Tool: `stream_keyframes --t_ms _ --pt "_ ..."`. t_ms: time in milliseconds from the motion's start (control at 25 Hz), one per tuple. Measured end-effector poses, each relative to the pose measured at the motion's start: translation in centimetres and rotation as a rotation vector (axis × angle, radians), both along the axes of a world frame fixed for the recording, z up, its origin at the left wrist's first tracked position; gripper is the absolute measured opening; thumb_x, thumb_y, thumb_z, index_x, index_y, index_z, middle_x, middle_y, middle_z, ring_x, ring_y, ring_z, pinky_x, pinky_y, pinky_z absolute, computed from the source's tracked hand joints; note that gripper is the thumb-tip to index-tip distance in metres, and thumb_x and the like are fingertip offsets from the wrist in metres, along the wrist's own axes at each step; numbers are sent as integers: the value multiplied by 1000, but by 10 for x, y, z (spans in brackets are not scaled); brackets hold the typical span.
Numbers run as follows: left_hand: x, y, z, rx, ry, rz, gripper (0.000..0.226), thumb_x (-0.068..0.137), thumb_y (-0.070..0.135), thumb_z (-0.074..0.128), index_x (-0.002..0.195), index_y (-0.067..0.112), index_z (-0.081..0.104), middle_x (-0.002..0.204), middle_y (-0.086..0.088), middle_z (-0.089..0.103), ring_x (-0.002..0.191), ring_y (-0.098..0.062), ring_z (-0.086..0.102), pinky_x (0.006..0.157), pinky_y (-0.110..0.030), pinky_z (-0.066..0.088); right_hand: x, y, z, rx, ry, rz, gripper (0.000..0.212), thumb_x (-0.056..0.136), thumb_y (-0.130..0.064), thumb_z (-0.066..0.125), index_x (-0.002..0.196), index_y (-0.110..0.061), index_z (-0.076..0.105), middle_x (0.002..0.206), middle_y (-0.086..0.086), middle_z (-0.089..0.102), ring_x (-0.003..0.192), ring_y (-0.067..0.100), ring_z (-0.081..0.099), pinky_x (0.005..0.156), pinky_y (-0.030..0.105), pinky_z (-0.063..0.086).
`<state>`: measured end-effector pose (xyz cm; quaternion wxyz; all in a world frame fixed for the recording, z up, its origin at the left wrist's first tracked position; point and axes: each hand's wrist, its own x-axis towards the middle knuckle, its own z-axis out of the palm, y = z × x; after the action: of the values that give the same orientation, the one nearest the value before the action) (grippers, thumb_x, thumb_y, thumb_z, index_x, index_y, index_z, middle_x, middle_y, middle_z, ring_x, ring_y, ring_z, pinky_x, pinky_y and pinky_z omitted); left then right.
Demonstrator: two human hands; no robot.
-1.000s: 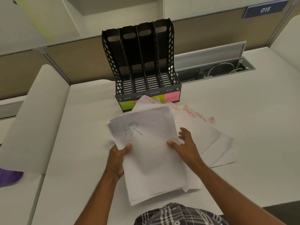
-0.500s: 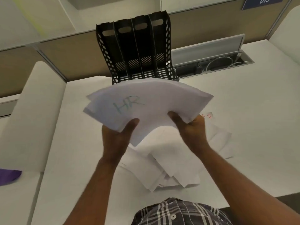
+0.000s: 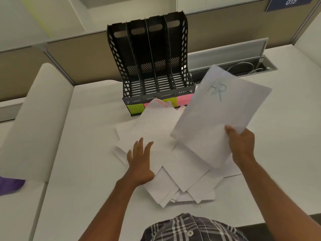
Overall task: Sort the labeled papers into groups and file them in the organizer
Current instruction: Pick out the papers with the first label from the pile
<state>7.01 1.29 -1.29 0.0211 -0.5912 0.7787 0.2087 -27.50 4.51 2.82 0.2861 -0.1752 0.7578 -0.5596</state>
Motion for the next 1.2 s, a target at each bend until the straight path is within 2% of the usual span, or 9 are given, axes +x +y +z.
stream_keyframes --t_ms 80,240,360,520,680,800,960,1080,1200 --pt "13 11 -13 -35 -70 -50 121 60 10 63 150 48 -8 164 1 -25 152 -27 -21 120 -57 -6 -7 10 -11 16 -127 -29 40 83 -25 76 116 -5 70 110 11 73 90 27 70 81 34 53" --pt "11 7 -8 -280 43 36 72 73 7 72 139 33 55 162 -13 30 150 -38 21 113 -64 16 14 26 -27 47 -335 7 46 86 -17 75 129 -5 62 121 12 70 102 31 67 97 44 52" --pt "-14 -12 9 -304 277 32 33 86 1 69 115 15 75 148 -19 50 141 -42 40 111 -63 30 27 26 -29 43 -510 -20 52 85 -14 78 132 -6 59 122 8 68 108 32 64 101 46 50" --pt "-57 -15 20 -285 460 -167 34 85 -7 64 115 4 74 134 -26 59 127 -45 53 104 -56 46 21 11 -28 66 -606 -36 47 82 -20 81 124 -8 63 122 6 68 112 31 63 104 47 48" --pt "-91 6 19 -113 494 -378 74 72 -15 52 142 9 52 149 -16 46 141 -36 38 113 -52 37 22 7 -33 92 -663 -50 47 84 -20 80 126 -7 62 122 9 69 108 31 65 99 47 51" --pt "-85 21 7 -121 342 158 91 67 -11 54 150 20 34 165 -9 17 154 -28 9 120 -50 20 20 12 -40 81 -728 -134 46 85 -16 78 127 -7 62 121 10 69 102 29 67 91 45 55" --pt "-60 33 2 38 677 796 56 92 11 62 143 20 42 137 -7 60 122 -25 59 103 -44 49 18 15 -42 20 -730 -145 45 86 -17 78 127 -10 62 118 7 70 96 25 67 76 38 55" --pt "-69 28 7 185 797 847 12 91 10 62 101 10 68 87 -8 75 79 -27 73 73 -42 63 24 11 -38 -19 -748 -108 36 85 -15 78 119 -13 65 115 5 71 97 25 68 81 40 56" --pt "-91 22 13 253 841 705 16 91 5 60 76 1 64 68 -11 71 55 -21 69 50 -28 55 27 7 -35 -24 -749 -86 28 84 -14 79 110 -14 68 111 5 73 96 25 70 84 43 58"
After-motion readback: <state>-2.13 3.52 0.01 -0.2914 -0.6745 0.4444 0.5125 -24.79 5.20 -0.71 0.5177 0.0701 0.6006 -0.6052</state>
